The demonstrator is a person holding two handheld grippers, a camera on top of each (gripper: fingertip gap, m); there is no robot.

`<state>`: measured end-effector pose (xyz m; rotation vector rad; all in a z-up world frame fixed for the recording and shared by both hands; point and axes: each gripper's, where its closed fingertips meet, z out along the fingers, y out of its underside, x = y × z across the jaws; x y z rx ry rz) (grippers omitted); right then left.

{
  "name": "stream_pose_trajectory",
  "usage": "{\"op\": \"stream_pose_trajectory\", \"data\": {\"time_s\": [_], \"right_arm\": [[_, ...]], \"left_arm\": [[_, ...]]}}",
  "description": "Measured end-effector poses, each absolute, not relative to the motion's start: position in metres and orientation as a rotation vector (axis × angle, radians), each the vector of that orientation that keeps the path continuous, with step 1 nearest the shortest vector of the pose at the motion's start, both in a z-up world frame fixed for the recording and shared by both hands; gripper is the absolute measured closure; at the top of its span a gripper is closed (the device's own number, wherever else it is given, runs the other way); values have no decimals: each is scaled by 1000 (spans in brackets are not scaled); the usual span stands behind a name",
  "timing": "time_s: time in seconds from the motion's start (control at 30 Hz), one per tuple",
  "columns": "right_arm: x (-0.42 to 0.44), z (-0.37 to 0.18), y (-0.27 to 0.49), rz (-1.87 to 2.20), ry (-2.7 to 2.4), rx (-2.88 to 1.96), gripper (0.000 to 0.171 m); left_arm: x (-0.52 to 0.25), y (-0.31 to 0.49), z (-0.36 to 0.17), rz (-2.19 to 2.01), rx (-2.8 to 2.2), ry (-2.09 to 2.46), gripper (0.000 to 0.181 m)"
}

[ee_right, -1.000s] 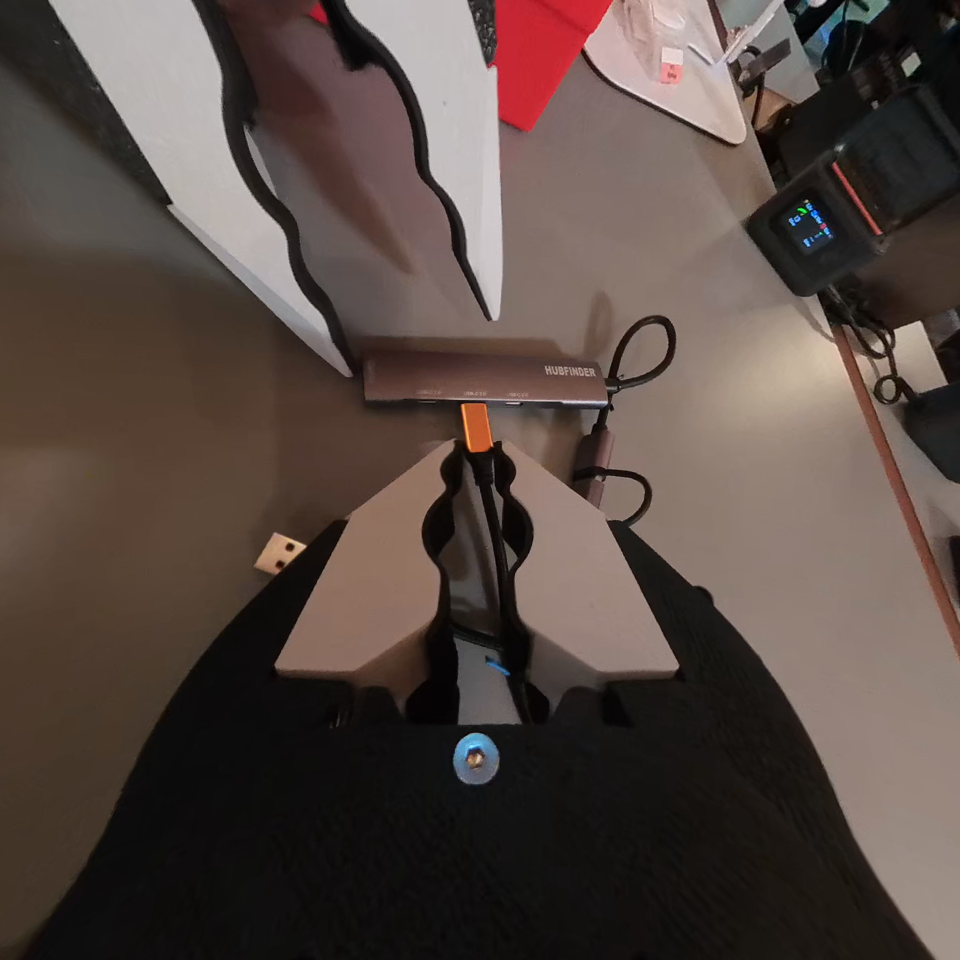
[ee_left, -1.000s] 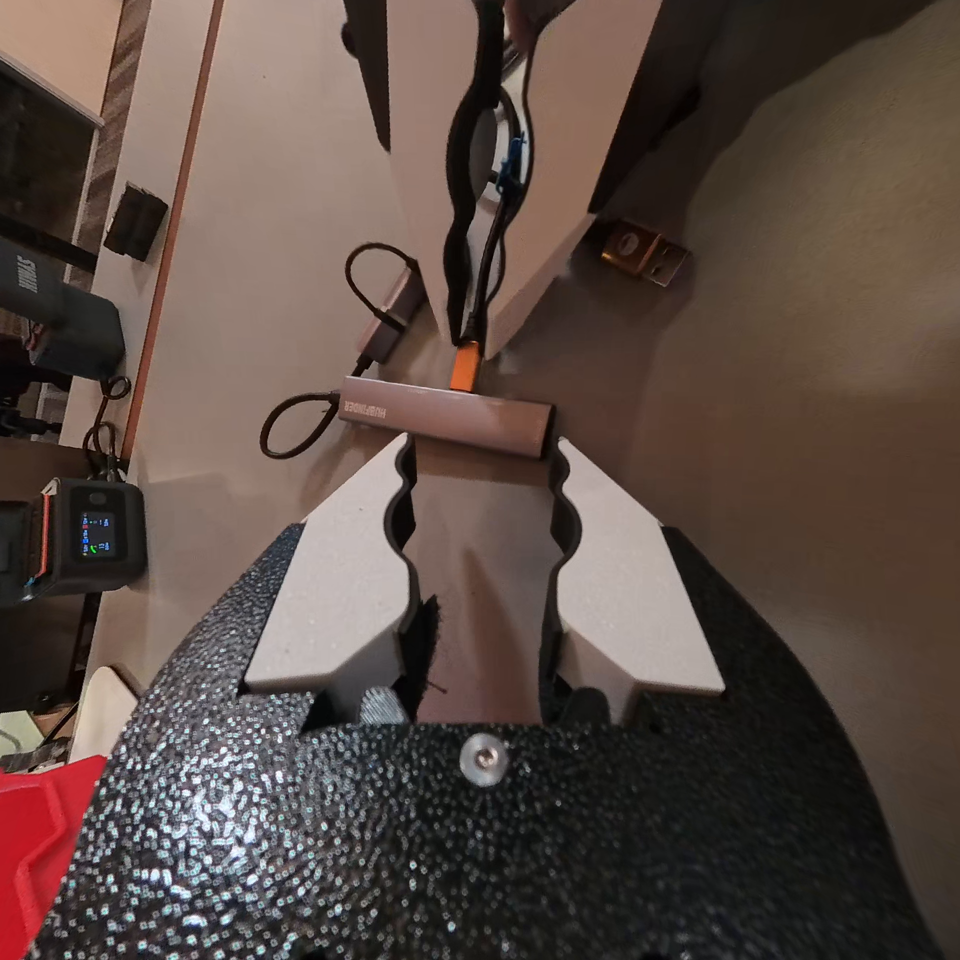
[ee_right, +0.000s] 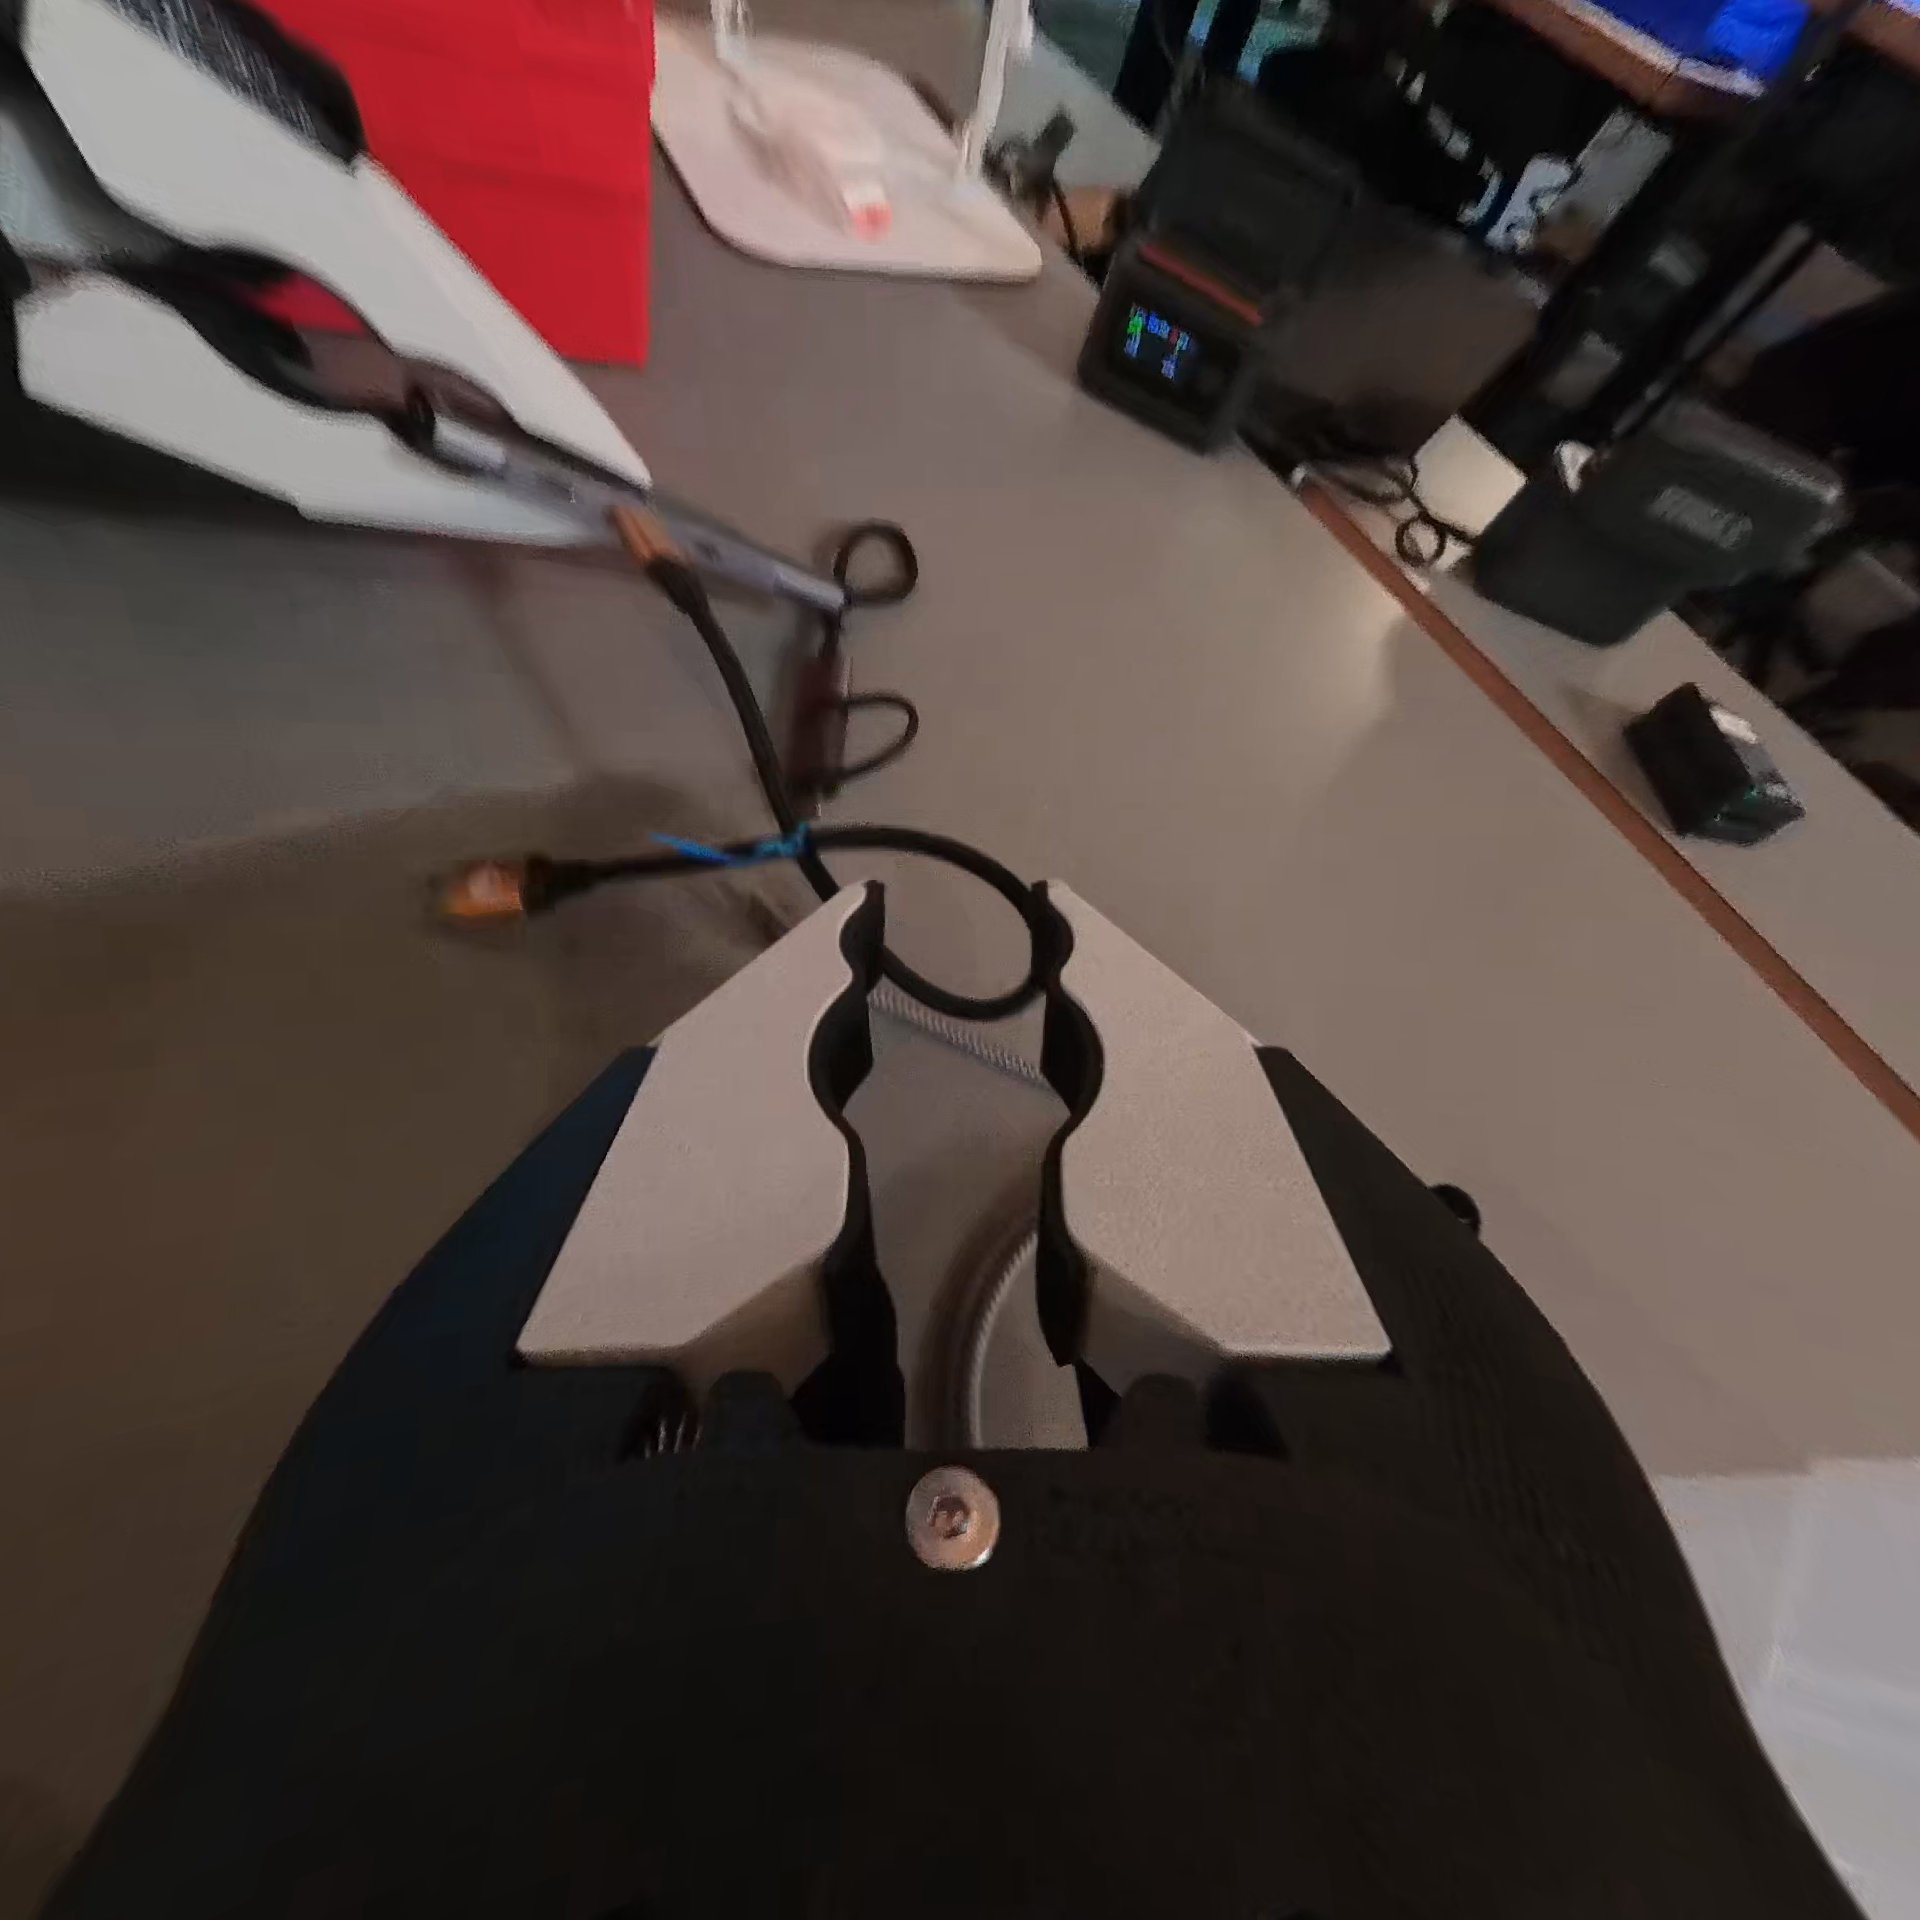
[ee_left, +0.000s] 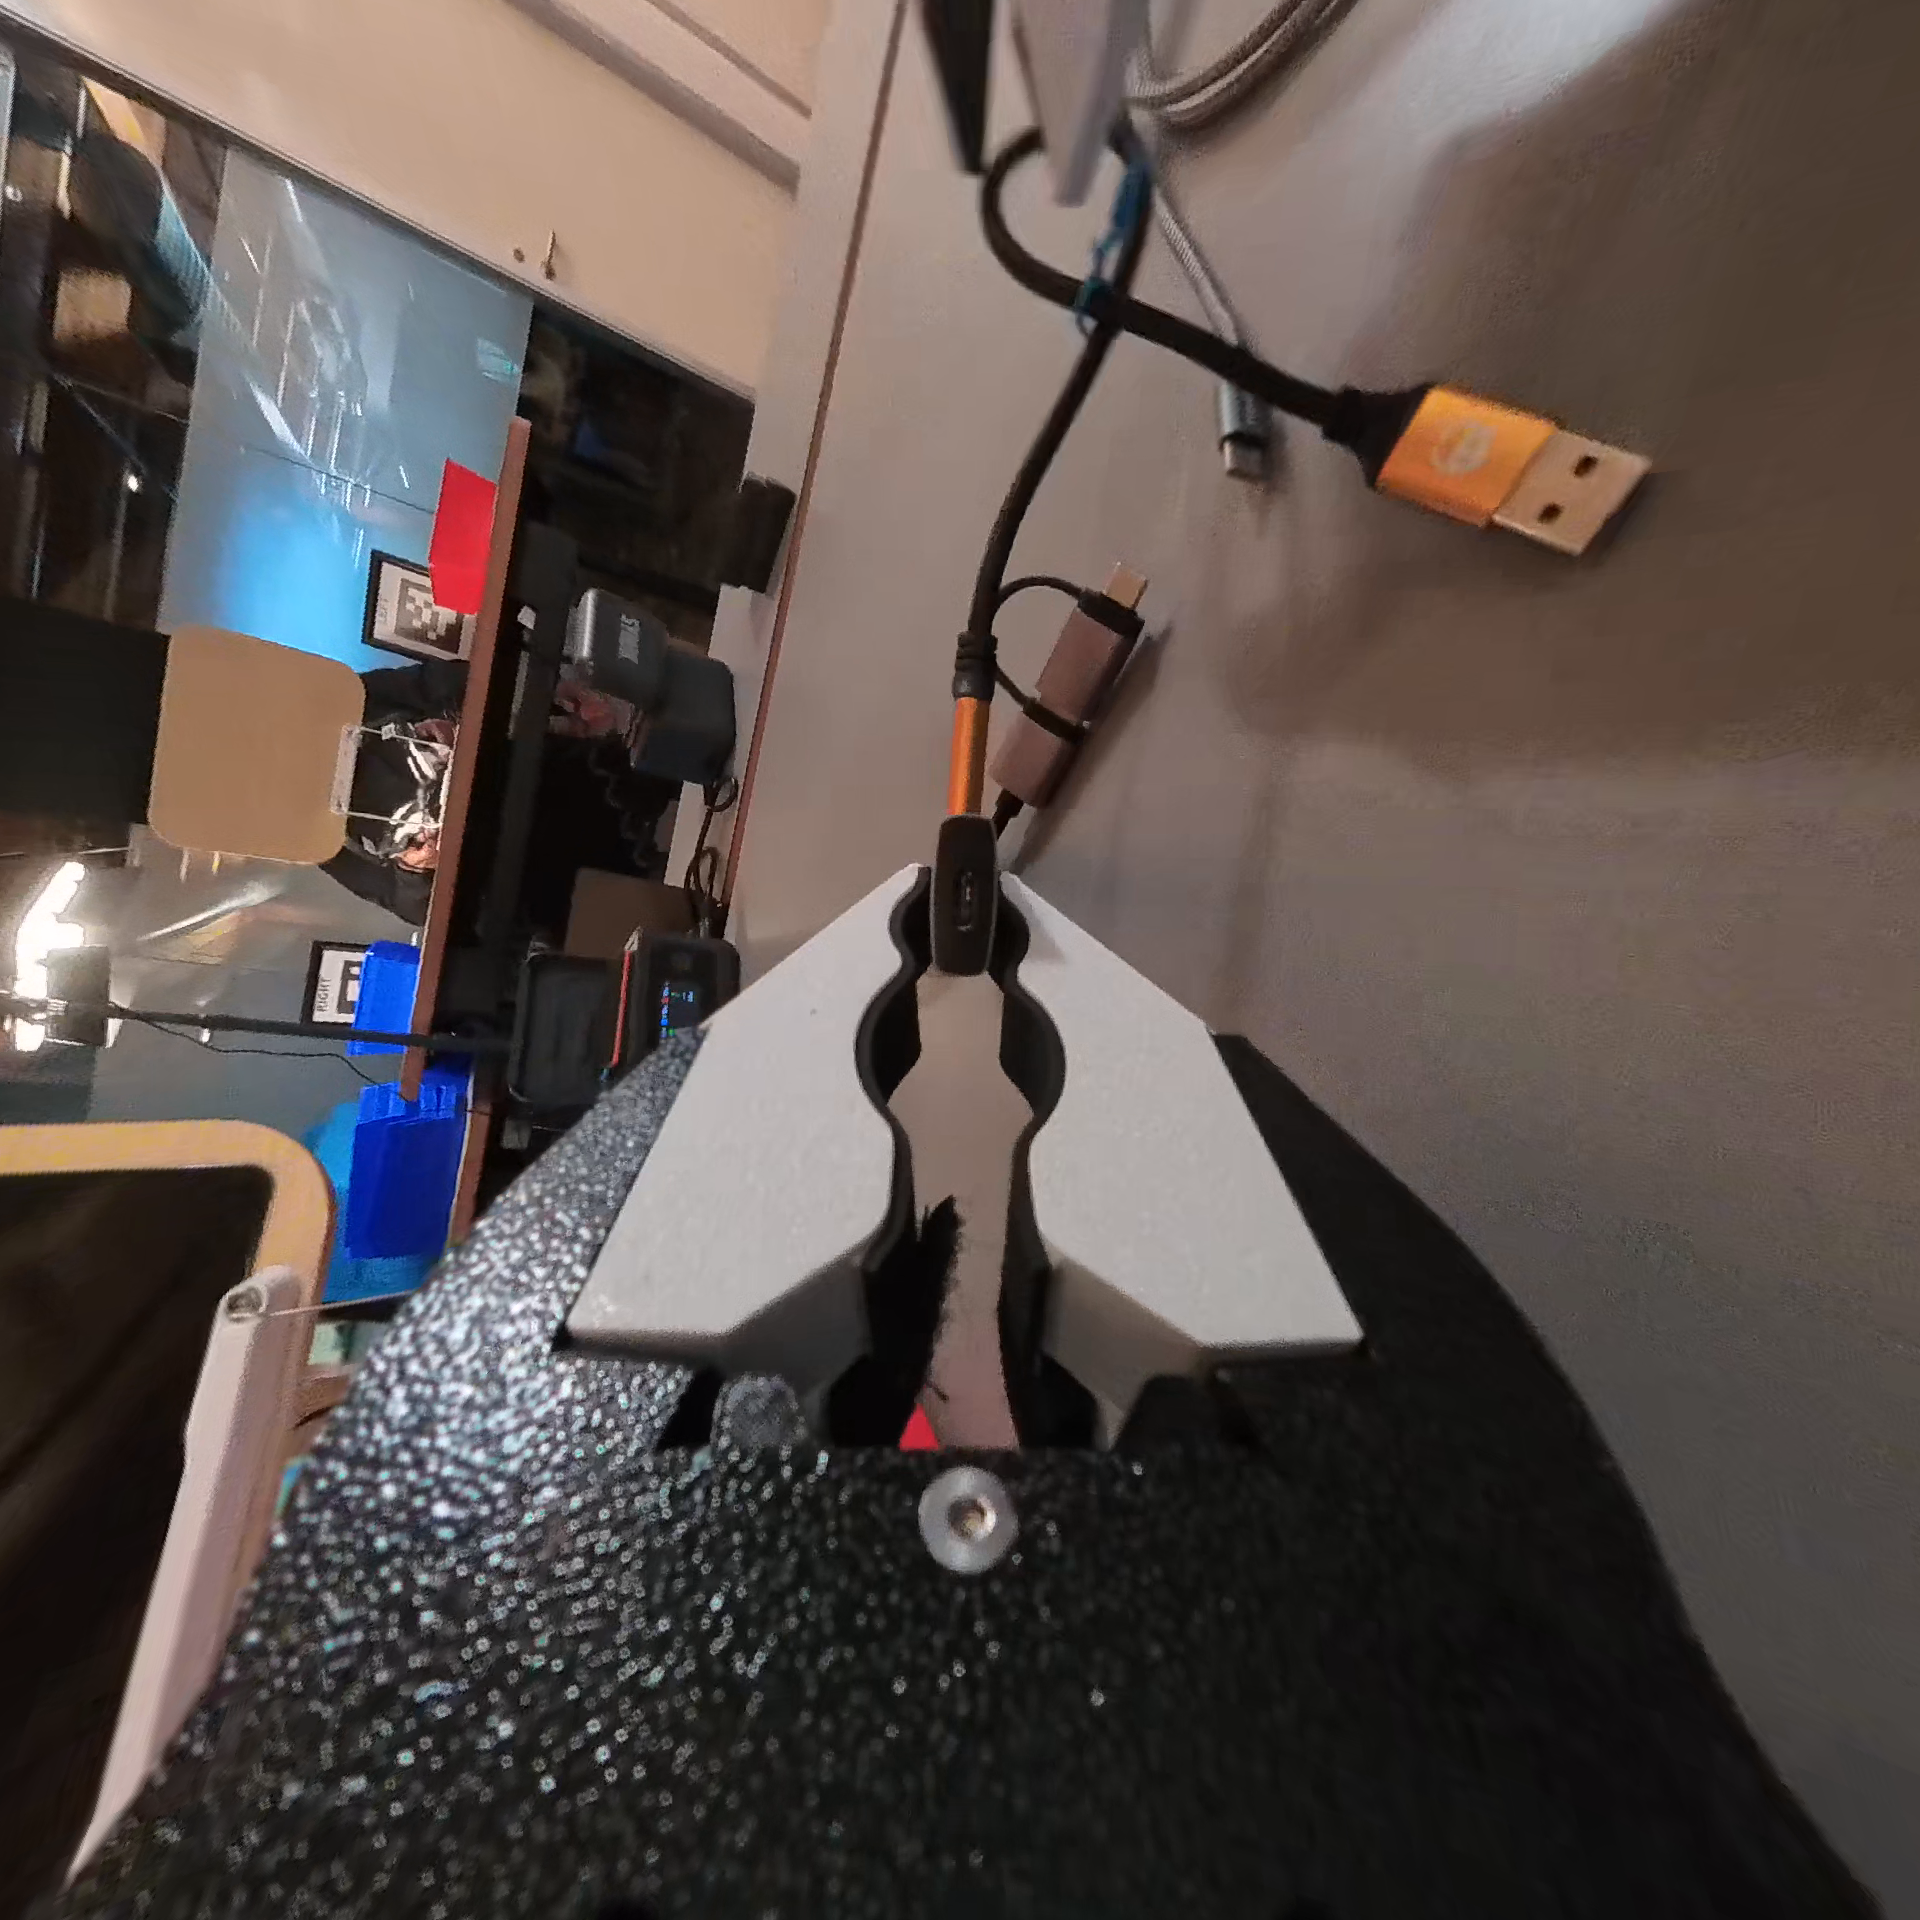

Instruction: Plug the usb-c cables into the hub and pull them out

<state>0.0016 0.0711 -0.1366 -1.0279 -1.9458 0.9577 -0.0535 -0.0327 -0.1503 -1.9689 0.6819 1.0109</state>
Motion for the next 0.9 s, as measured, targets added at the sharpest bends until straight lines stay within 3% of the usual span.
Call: {"op": "stream_pose_trajectory", "data": {"time_s": [0.17,0.43,0.63,0.73,0.9], "right_arm": [[15,-153,82,860,-2060,-1041,146],[8,-103,105,865,-1813,-1002,148],[6,-157,67,834,-2295,-941,143],[7,-183,55,801,-2502,-994,126],[9,-187,50,763,-2636,-911,148]], "left_arm": [[-44,-33,-149,958,-1913,770,174],[-19,-46,-142,806,-1823,904,174],[1,-57,-138,673,-1827,975,174],[1,-61,-136,604,-1844,938,174],[1,-62,-135,584,-1841,927,174]]}}
